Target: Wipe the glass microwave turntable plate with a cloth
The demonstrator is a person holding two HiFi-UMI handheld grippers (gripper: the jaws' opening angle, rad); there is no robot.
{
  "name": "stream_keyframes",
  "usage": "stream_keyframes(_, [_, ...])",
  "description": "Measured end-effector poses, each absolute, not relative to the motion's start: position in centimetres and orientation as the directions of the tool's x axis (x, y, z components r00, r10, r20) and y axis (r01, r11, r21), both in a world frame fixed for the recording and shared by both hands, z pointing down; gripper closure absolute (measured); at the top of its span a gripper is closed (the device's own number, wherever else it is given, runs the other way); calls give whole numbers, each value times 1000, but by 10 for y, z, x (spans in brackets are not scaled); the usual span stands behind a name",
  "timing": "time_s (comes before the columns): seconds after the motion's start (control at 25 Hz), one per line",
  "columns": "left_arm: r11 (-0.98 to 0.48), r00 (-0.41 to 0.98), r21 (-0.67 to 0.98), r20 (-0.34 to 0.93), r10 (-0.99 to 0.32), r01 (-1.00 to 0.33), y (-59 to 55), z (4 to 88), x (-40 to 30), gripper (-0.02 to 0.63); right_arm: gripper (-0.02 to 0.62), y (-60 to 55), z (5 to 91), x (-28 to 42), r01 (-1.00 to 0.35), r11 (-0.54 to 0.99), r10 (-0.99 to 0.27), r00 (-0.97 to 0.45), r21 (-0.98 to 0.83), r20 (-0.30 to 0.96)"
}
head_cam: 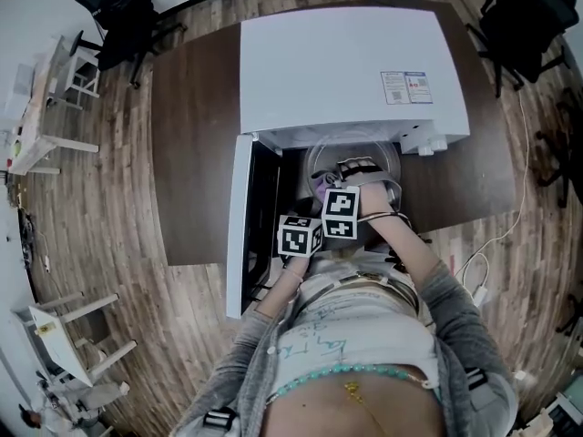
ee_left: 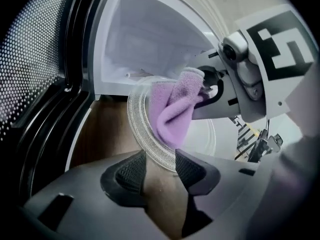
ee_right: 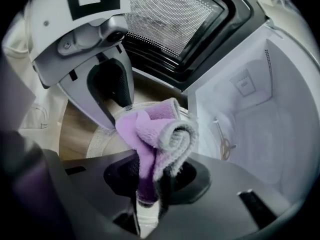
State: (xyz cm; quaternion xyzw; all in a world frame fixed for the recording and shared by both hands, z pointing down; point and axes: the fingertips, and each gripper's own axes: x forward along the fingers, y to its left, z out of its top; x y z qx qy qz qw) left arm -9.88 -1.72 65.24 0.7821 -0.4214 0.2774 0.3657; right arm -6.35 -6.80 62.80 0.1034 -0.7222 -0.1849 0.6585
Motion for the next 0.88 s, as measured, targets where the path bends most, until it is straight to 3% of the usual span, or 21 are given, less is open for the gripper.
stream_keyframes(0.48, [-372, 494, 346, 741, -455, -862, -14, 651, -98, 410, 482, -95, 620, -88, 95, 899, -410, -161, 428, 898])
stream_keyframes(0.88, [-376, 495, 343, 737, -460, -861, -16, 652, -98, 410, 481, -130, 610, -72, 20, 865, -493, -151, 501, 857])
